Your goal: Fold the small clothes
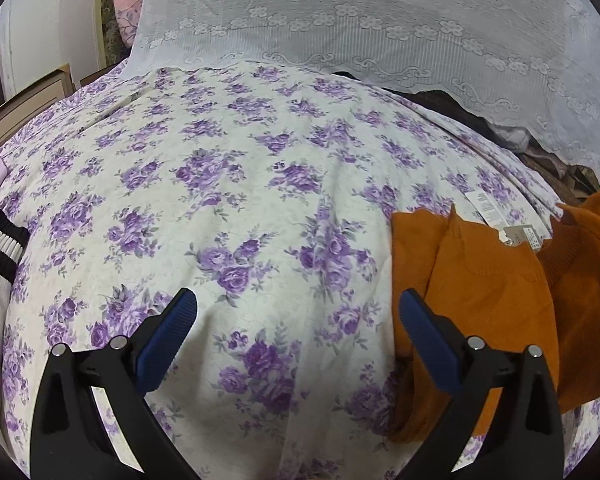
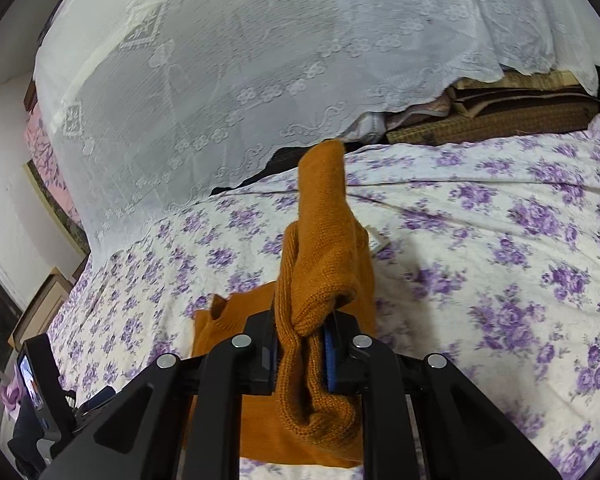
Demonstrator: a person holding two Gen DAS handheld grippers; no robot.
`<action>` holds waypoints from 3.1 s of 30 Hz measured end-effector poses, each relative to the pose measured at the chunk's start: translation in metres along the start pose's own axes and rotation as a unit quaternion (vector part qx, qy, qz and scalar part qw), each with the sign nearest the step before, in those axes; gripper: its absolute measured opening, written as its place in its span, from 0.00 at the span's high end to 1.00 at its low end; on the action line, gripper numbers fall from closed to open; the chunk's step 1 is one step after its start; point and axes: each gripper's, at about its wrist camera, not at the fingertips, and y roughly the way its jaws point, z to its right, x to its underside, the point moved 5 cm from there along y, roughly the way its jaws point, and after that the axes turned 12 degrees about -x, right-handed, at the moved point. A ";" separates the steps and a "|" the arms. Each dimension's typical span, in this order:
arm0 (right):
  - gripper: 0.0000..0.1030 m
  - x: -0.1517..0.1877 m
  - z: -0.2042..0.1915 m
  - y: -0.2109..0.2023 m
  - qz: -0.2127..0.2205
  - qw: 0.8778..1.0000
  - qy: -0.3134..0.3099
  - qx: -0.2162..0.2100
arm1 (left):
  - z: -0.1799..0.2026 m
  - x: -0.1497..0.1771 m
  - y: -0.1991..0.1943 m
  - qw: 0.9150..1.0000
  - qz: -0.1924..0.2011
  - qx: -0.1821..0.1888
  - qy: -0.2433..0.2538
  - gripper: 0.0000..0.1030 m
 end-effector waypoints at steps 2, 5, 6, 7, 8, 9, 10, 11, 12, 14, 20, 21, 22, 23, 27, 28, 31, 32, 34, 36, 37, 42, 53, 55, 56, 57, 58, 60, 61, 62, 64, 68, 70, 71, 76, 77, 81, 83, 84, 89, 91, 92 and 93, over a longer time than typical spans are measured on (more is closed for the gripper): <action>0.84 0.003 -0.012 0.006 -0.006 1.000 -0.009 -0.001 | -0.002 -0.001 0.000 1.000 0.000 0.000 -0.004 0.04; 0.84 0.010 -0.028 0.016 -0.015 1.000 -0.021 -0.003 | -0.006 -0.003 0.002 1.000 -0.003 0.001 -0.013 0.04; 0.84 0.012 -0.033 0.020 -0.019 0.999 -0.026 -0.004 | -0.008 -0.005 0.003 1.000 -0.005 0.001 -0.017 0.04; 0.84 0.017 -0.040 0.025 -0.024 0.999 -0.033 -0.004 | -0.009 -0.005 0.005 1.000 -0.008 0.002 -0.021 0.04; 0.84 0.020 -0.046 0.028 -0.028 0.999 -0.038 -0.004 | -0.012 -0.006 0.007 1.000 -0.013 0.003 -0.027 0.04; 0.84 0.024 -0.051 0.033 -0.032 0.999 -0.044 -0.003 | -0.013 -0.006 0.009 0.999 -0.018 0.005 -0.031 0.04; 0.84 0.028 -0.056 0.036 -0.035 0.998 -0.049 -0.003 | -0.015 -0.006 0.011 0.999 -0.023 0.007 -0.036 0.04; 0.84 0.033 -0.061 0.040 -0.038 0.998 -0.053 -0.004 | -0.017 -0.006 0.014 0.999 -0.030 0.010 -0.042 0.04; 0.84 0.037 -0.065 0.044 -0.042 0.997 -0.058 -0.004 | -0.018 -0.007 0.016 0.998 -0.034 0.011 -0.046 0.04; 0.84 0.046 -0.074 0.051 -0.050 0.997 -0.066 -0.006 | -0.024 -0.008 0.019 0.997 -0.041 0.012 -0.060 0.04; 0.84 0.084 -0.098 0.078 -0.092 0.989 -0.117 0.007 | -0.042 -0.014 0.029 0.994 -0.054 0.009 -0.097 0.04; 0.84 0.093 -0.101 0.084 -0.103 0.986 -0.128 0.013 | -0.044 -0.014 0.030 0.993 -0.056 0.010 -0.101 0.04; 0.83 0.098 -0.101 0.087 -0.109 0.985 -0.133 0.016 | -0.045 -0.014 0.031 0.993 -0.059 0.011 -0.104 0.04; 0.80 0.106 -0.102 0.093 -0.120 0.982 -0.145 0.024 | -0.045 -0.014 0.032 0.992 -0.061 0.012 -0.105 0.04; 0.61 0.119 -0.112 0.093 -0.133 0.971 -0.199 0.025 | -0.040 -0.014 0.030 0.994 -0.055 0.009 -0.091 0.04; 0.58 0.120 -0.115 0.090 -0.137 0.969 -0.205 0.016 | -0.039 -0.015 0.029 0.995 -0.053 0.008 -0.087 0.04; 0.55 0.123 -0.125 0.072 -0.142 0.961 -0.236 -0.014 | -0.034 -0.015 0.023 0.997 -0.039 0.006 -0.073 0.04; 0.55 0.126 -0.128 0.061 -0.139 0.956 -0.257 -0.021 | -0.032 -0.016 0.019 0.997 -0.033 0.007 -0.068 0.04; 0.55 0.126 -0.129 0.043 -0.126 0.950 -0.285 -0.024 | -0.030 -0.016 0.014 0.998 -0.025 0.008 -0.062 0.04; 0.56 0.120 -0.124 0.021 -0.104 0.949 -0.294 -0.032 | -0.026 -0.016 0.007 0.998 -0.015 0.014 -0.053 0.04; 0.56 0.115 -0.121 0.012 -0.096 0.952 -0.289 -0.036 | -0.022 -0.016 0.003 0.999 -0.010 0.018 -0.046 0.04; 0.75 0.081 -0.085 -0.005 -0.059 0.972 -0.224 -0.025 | 0.001 -0.009 -0.006 1.000 0.005 0.030 0.001 0.04; 0.80 0.112 -0.032 0.034 -0.154 0.976 -0.148 -0.035 | 0.026 0.019 0.036 0.991 -0.045 -0.078 0.102 0.04; 0.81 0.102 -0.033 0.026 -0.141 0.979 -0.144 -0.044 | 0.021 0.014 0.028 0.993 -0.043 -0.056 0.090 0.04; 0.81 0.091 -0.035 0.019 -0.123 0.981 -0.138 -0.056 | 0.016 0.009 0.020 0.996 -0.035 -0.033 0.071 0.04; 0.81 0.080 -0.035 0.017 -0.111 0.982 -0.137 -0.060 | 0.013 0.004 0.012 0.998 -0.027 -0.017 0.054 0.05; 0.80 0.072 -0.036 0.018 -0.103 0.983 -0.137 -0.061 | 0.010 -0.002 0.002 0.999 -0.018 0.005 0.032 0.05; 0.80 0.046 -0.033 0.024 -0.090 0.986 -0.130 -0.057 | 0.014 -0.006 -0.010 0.999 -0.008 0.041 0.018 0.05; 0.80 0.037 -0.030 0.030 -0.087 0.987 -0.124 -0.056 | 0.018 -0.007 -0.013 0.998 -0.005 0.056 0.020 0.05; 0.79 0.025 -0.025 0.040 -0.088 0.988 -0.113 -0.052 | 0.027 -0.005 -0.014 0.997 -0.005 0.064 0.034 0.05; 0.79 0.013 -0.016 0.064 -0.106 0.988 -0.094 -0.055 | 0.047 0.007 -0.007 0.995 -0.011 0.052 0.083 0.04; 0.79 0.006 0.003 0.114 -0.151 0.985 -0.078 -0.036 | 0.071 0.028 0.007 0.990 0.014 -0.019 0.141 0.04; 0.78 0.003 0.017 0.133 -0.161 0.985 -0.058 -0.031 | 0.076 0.030 0.003 0.986 0.034 -0.036 0.157 0.04; 0.77 0.002 0.026 0.144 -0.164 0.985 -0.045 -0.030 | 0.078 0.031 0.002 0.985 0.042 -0.043 0.161 0.04; 0.78 -0.003 0.038 0.142 -0.115 0.993 -0.029 -0.026 | 0.074 0.028 0.004 0.987 0.037 -0.032 0.152 0.04; 0.78 -0.005 0.034 0.127 -0.093 0.994 -0.041 -0.026 | 0.070 0.027 0.002 0.989 0.031 -0.019 0.142 0.04; 0.77 0.004 0.004 0.071 -0.054 0.991 -0.104 -0.069 | 0.053 0.013 -0.013 0.995 0.036 0.038 0.090 0.05; 0.77 0.019 -0.006 0.057 -0.070 0.986 -0.120 -0.089 | 0.050 0.011 -0.015 0.995 0.036 0.049 0.080 0.05; 0.77 0.033 -0.008 0.059 -0.097 0.983 -0.130 -0.089 | 0.052 0.013 -0.010 0.995 0.028 0.040 0.088 0.05; 0.77 0.050 0.002 0.069 -0.123 0.983 -0.118 -0.074 | 0.060 0.022 0.014 0.993 -0.016 0.033 0.114 0.04; 0.67 0.042 0.010 0.054 -0.101 0.988 -0.078 -0.089 | 0.052 0.019 0.011 0.993 -0.029 0.071 0.092 0.05; 0.53 0.040 0.016 0.045 -0.093 0.989 -0.059 -0.099 | 0.047 0.017 0.008 0.991 -0.039 0.102 0.077 0.05; 0.45 0.040 0.020 0.040 -0.091 0.989 -0.049 -0.104 | 0.044 0.015 0.006 0.988 -0.048 0.132 0.062 0.05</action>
